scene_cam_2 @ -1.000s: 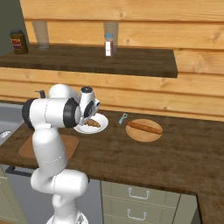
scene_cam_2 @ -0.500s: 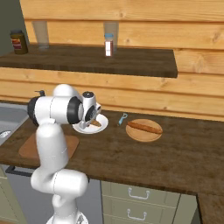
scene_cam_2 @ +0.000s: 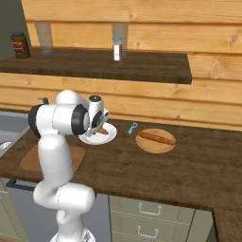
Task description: From the different types of pastries on the counter, select a croissant and place it on the cutting board. Then retrieve a jar of jam from the cabinet and place it alongside the croissant on the cutting board.
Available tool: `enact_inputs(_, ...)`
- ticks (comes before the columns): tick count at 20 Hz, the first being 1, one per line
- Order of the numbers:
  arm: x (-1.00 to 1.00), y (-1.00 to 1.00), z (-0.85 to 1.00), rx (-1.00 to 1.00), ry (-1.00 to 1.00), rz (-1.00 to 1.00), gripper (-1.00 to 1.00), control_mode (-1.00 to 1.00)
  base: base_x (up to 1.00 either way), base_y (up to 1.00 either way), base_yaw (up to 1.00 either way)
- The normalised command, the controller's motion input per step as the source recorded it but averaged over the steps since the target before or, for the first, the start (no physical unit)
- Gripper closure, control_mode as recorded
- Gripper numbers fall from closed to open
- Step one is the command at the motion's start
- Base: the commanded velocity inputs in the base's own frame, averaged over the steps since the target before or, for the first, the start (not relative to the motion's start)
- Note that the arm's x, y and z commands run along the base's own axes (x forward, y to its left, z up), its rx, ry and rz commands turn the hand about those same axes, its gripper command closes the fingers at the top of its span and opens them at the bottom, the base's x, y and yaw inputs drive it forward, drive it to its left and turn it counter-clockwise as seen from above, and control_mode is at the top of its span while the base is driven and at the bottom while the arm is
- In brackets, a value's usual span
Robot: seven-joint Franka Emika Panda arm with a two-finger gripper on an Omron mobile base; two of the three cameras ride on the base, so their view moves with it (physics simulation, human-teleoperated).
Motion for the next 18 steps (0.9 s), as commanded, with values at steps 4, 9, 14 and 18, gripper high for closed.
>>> enact_inputs(4, -0.34, 0.20, 0.47, 0.00, 0.01, 0.00, 1.00, -1.00, 0.00, 0.00, 0.00)
enact_inputs(9, -0.53, 0.04, 0.26, 0.00, 0.01, 0.06, 1.00, -1.00, 0.00, 0.00, 0.00)
enact_inputs(14, -0.49, 0.11, 0.44, 0.00, 0.03, 0.11, 1.00, -1.00, 0.00, 0.00, 0.00)
enact_inputs(18, -0.46, 0.34, 0.39, 0.00, 0.05, 0.08, 1.00, -1.00, 0.00, 0.00, 0.00)
